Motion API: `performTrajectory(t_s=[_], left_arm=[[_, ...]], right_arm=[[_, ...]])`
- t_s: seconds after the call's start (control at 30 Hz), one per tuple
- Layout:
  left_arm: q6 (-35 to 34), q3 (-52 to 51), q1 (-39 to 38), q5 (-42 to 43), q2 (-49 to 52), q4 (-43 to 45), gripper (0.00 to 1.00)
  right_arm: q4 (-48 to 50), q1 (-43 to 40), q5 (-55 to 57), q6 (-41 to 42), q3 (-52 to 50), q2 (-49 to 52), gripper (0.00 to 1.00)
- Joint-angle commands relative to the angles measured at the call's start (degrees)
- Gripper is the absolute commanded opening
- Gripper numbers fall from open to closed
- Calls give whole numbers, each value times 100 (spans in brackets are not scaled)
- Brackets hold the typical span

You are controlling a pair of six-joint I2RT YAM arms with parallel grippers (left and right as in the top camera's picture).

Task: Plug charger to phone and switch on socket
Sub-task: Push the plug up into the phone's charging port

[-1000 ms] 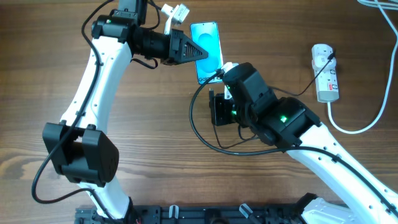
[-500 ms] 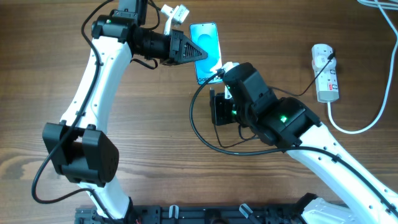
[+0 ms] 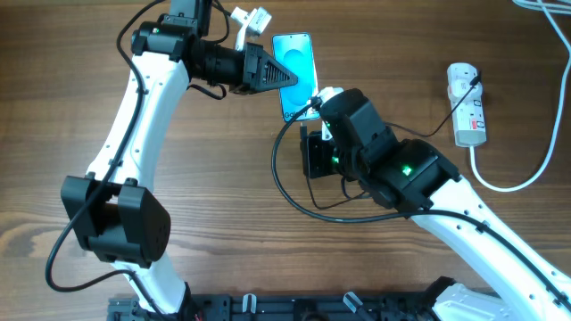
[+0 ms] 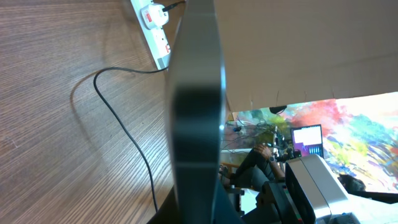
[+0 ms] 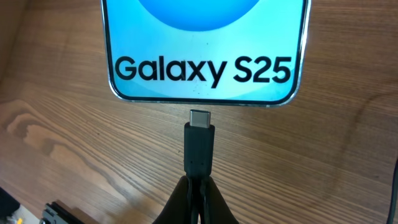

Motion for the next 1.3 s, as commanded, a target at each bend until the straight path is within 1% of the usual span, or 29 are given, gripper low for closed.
performTrajectory(t_s=[0.0,1.13,1.27], left_arm=[[149,24,22,289,-42,-33,4],[155,24,22,374,-42,-177,4],[323,24,22,374,-42,-245,4]], right_arm=[[35,17,140,-114,142,-76,5],[125,17,-59,-94,142,-76,5],[122,11,-33,-144,142,-76,5]])
